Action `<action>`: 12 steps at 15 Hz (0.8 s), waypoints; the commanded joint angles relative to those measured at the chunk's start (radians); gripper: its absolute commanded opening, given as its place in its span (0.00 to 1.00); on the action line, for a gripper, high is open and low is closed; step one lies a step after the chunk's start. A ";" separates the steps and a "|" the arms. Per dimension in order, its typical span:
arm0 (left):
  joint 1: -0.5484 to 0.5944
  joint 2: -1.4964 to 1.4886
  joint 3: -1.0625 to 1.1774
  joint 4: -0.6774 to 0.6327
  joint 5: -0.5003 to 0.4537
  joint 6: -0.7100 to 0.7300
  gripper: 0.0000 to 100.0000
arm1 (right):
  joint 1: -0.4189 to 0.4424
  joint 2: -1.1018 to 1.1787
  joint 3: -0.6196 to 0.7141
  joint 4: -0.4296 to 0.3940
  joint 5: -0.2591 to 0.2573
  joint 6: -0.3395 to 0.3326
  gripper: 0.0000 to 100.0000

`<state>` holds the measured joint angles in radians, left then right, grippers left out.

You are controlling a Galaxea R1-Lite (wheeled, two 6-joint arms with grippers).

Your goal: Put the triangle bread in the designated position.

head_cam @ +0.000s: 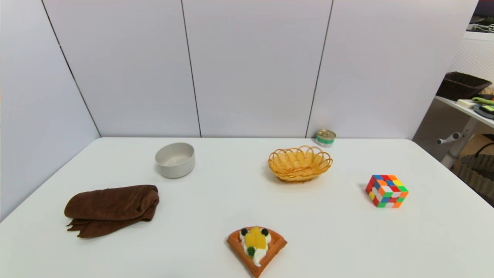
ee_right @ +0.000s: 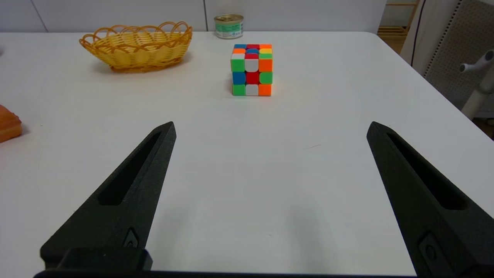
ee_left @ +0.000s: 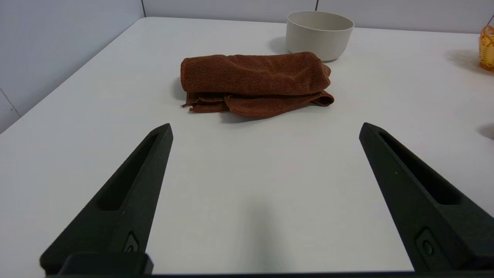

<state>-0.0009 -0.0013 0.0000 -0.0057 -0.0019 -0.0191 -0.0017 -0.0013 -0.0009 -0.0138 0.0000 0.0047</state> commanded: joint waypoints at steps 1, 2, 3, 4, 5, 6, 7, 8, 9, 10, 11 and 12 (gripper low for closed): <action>0.001 0.001 0.000 0.000 0.000 -0.001 1.00 | 0.000 0.001 0.001 -0.002 0.000 0.000 1.00; -0.001 0.001 0.000 0.000 0.000 -0.001 1.00 | 0.000 0.001 0.001 0.000 0.000 0.000 1.00; 0.001 0.001 0.000 0.000 0.000 -0.001 1.00 | 0.000 0.001 0.001 0.000 0.000 0.000 1.00; 0.001 0.001 0.000 0.000 0.000 -0.004 1.00 | 0.000 0.001 0.001 -0.002 0.000 0.000 1.00; 0.001 0.001 0.000 0.000 0.000 -0.002 1.00 | 0.000 0.001 -0.001 -0.002 0.000 0.000 1.00; 0.001 0.001 0.000 0.000 0.000 -0.001 1.00 | 0.000 0.001 0.001 -0.002 0.000 0.000 1.00; 0.001 0.001 0.000 0.000 0.000 -0.001 1.00 | 0.000 0.001 -0.001 -0.002 0.000 0.000 1.00; 0.001 0.018 -0.003 0.000 0.002 0.005 1.00 | 0.000 0.001 -0.001 -0.002 0.000 0.000 1.00; 0.001 0.063 -0.021 -0.005 0.002 0.016 1.00 | 0.000 0.001 -0.001 -0.002 0.000 0.000 1.00; 0.001 0.119 -0.058 -0.008 0.002 0.050 1.00 | 0.000 0.001 0.001 -0.002 0.000 0.000 1.00; 0.001 0.187 -0.107 -0.008 0.002 0.097 1.00 | 0.000 0.001 -0.001 -0.002 0.000 0.000 1.00; -0.001 0.256 -0.160 -0.005 -0.003 0.146 1.00 | 0.000 0.001 -0.001 -0.002 0.000 0.000 1.00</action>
<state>0.0000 0.0821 -0.0496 -0.0104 -0.0004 0.0336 -0.0017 -0.0013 -0.0004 -0.0153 0.0000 0.0047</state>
